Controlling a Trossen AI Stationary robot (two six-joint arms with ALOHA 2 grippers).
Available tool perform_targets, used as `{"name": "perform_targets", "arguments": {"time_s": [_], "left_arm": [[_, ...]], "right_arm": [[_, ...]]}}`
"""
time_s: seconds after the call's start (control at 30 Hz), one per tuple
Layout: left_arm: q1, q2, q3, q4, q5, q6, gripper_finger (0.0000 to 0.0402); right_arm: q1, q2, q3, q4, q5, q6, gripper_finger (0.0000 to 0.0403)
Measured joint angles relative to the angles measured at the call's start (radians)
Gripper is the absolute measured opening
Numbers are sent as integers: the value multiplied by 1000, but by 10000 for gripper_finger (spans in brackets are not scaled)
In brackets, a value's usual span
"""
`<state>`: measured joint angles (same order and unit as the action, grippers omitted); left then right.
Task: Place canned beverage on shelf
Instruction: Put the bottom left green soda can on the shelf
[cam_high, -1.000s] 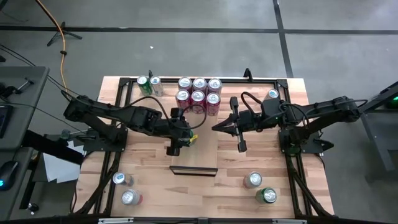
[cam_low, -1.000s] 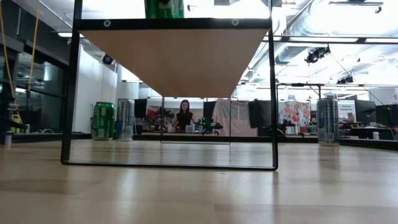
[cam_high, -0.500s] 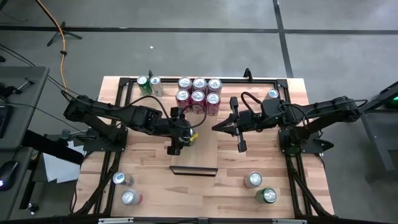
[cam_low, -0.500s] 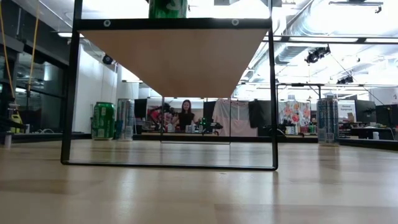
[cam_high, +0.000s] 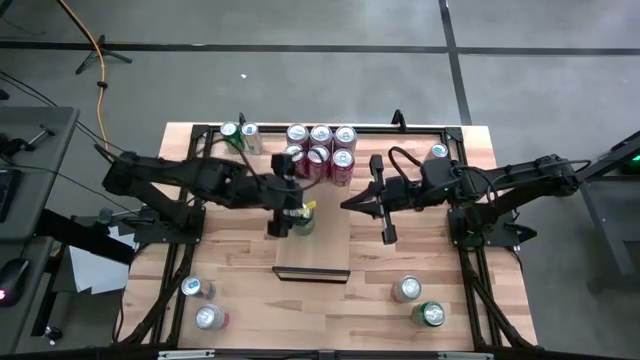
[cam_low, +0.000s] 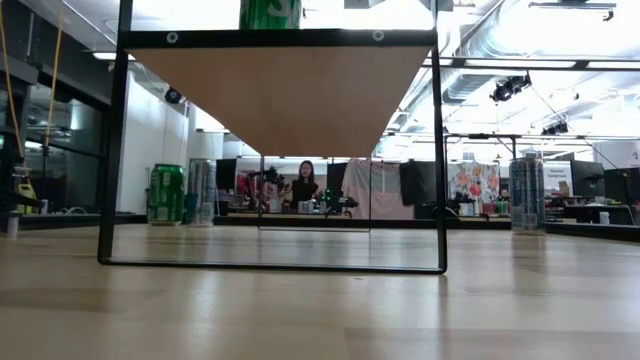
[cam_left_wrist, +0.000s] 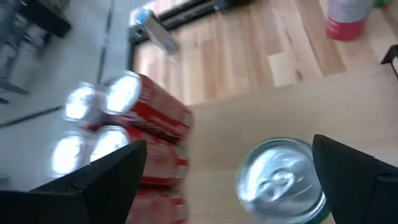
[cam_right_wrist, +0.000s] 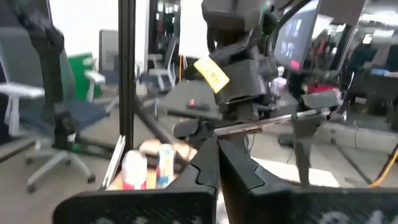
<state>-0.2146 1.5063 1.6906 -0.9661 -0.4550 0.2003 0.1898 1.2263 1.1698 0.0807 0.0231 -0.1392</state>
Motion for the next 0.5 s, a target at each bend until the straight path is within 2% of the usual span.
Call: {"name": "perform_targets", "arguments": {"time_s": [0.13, 0.27, 0.37, 0.5], "left_arm": [[0, -19, 100, -82, -30, 10, 379], [0, -103, 124, -78, 3, -86, 379], [0, -186, 124, -79, 12, -187, 379], [-2, -295, 123, -76, 10, -238, 379]], "right_arm": [[0, 7, 1, 176, 0, 42, 0], [-14, 23, 15, 316, 35, 141, 2], [-19, 52, 75, 258, 102, 186, 21], [-20, 136, 221, 92, 116, 154, 94]]}}
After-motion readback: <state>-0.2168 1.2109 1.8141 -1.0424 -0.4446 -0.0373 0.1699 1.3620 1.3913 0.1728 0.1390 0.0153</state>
